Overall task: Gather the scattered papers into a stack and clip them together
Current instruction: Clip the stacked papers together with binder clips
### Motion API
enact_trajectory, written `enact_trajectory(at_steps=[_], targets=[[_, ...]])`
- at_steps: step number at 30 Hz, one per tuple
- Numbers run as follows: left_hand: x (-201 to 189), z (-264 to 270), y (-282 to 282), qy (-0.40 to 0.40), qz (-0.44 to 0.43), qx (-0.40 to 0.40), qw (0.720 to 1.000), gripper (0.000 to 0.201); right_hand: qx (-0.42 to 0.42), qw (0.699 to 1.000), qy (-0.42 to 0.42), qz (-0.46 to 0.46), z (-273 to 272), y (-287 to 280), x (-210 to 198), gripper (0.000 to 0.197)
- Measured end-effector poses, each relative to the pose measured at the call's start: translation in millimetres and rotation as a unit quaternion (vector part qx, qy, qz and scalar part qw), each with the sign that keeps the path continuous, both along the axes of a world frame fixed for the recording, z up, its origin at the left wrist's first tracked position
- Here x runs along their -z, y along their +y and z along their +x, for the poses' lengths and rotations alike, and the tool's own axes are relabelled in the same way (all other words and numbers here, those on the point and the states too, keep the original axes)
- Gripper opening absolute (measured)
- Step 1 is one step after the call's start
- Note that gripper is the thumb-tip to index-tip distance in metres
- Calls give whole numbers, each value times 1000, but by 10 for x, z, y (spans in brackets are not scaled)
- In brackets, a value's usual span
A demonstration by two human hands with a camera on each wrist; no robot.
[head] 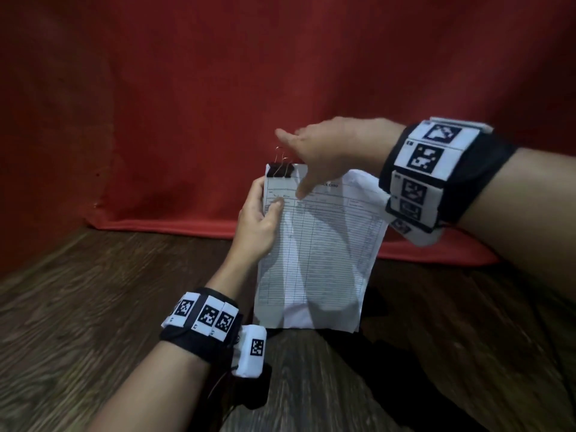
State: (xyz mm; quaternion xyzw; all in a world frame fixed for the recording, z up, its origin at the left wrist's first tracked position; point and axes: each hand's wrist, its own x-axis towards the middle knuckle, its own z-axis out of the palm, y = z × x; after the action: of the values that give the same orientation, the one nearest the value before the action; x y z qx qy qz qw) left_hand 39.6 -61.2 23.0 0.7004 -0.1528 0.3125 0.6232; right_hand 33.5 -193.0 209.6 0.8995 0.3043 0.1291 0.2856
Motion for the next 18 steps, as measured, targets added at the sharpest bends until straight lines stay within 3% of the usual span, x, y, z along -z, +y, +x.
enact_trajectory(at_steps=[2,3,6,10,13,16,18], targets=[[-1,-14,7,13,-6,19,1000,33,-13,992,52,112,105,-79,106,35],[-3,-22,11,20,-6,25,999,34,-27,982,73,174,155,-129,157,24],[-93,-85,28,6,-16,29,999,48,-48,954,115,271,212,-251,282,37],[-483,-75,72,-58,12,-19,998,29,-47,939,126,315,261,-296,412,22],[-746,32,113,-8,80,-35,996,34,-47,929,138,341,271,-327,509,25],[-868,126,184,27,142,-7,989,16,-48,911,138,386,279,-376,591,37],[-903,136,244,39,175,19,984,17,-55,897,142,416,284,-411,613,37]])
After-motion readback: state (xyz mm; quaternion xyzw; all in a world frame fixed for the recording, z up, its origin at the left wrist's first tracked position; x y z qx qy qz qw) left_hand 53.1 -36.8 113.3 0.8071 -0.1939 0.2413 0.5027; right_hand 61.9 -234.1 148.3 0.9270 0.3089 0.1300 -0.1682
